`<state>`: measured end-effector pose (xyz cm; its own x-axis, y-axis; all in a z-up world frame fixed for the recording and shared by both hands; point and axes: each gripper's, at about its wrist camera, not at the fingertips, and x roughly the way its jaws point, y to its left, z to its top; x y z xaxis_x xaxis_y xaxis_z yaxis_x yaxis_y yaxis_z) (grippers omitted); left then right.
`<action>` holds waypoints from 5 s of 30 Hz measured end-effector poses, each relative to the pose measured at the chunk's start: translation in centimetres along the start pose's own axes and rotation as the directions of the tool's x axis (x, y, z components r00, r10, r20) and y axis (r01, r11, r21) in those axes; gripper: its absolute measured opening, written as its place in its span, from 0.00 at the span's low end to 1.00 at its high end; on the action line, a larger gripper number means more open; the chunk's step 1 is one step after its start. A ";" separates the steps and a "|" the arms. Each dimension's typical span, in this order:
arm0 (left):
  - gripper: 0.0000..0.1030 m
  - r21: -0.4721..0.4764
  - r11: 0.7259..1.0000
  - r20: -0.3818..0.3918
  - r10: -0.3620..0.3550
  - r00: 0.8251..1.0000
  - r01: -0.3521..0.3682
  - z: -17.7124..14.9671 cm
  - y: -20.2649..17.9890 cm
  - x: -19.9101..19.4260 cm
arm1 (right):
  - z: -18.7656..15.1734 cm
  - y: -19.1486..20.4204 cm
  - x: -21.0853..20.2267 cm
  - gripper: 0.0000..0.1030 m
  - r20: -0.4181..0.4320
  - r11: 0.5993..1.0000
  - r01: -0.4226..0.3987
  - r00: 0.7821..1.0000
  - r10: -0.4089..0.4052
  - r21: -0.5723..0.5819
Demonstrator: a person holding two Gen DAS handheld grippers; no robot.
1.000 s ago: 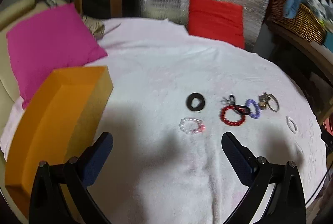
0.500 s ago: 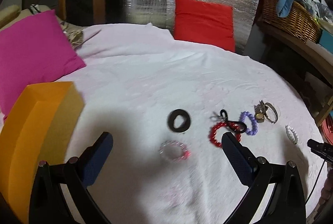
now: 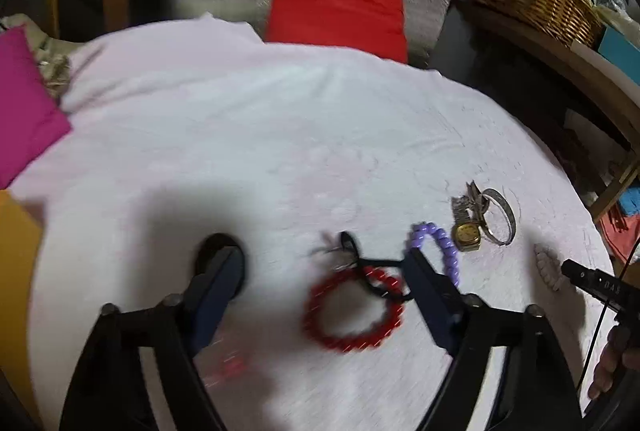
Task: Organize jewelry
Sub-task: 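Close the right gripper on the white bracelet while the left gripper grasps the hair tie, then carry the white bracelet in the right gripper and the hair tie in the left gripper to the orange box, then open the right gripper over the box while the left gripper releases the hair tie, then move both tools back over the remaining bracelets on the towel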
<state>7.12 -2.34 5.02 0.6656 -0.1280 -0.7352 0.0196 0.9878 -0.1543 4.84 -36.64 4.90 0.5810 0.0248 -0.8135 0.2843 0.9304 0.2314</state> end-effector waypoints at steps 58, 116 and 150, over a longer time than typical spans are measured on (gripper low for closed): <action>0.21 -0.167 0.981 0.232 0.141 0.962 -0.103 -1.3 12.9 -17.9 | -1.0 7.8 -10.8 0.10 0.153 0.944 -0.300 0.935 0.320 -0.139; 0.63 -0.209 0.870 0.113 0.476 0.872 -0.447 -8.1 22.3 -21.7 | -15.8 33.0 -13.9 0.47 -0.245 0.672 -0.568 0.819 0.520 -0.474; 0.64 0.037 0.910 0.115 0.407 0.906 -0.414 -5.8 9.6 -15.0 | -6.7 17.2 -11.4 0.50 -0.066 0.856 -0.442 0.895 0.441 -0.268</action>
<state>-6.95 8.52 10.73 0.6968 0.2965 -0.6531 -0.2298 0.9548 0.1883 -2.01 -18.48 14.54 0.5947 0.4567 -0.6617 -0.2172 0.8837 0.4146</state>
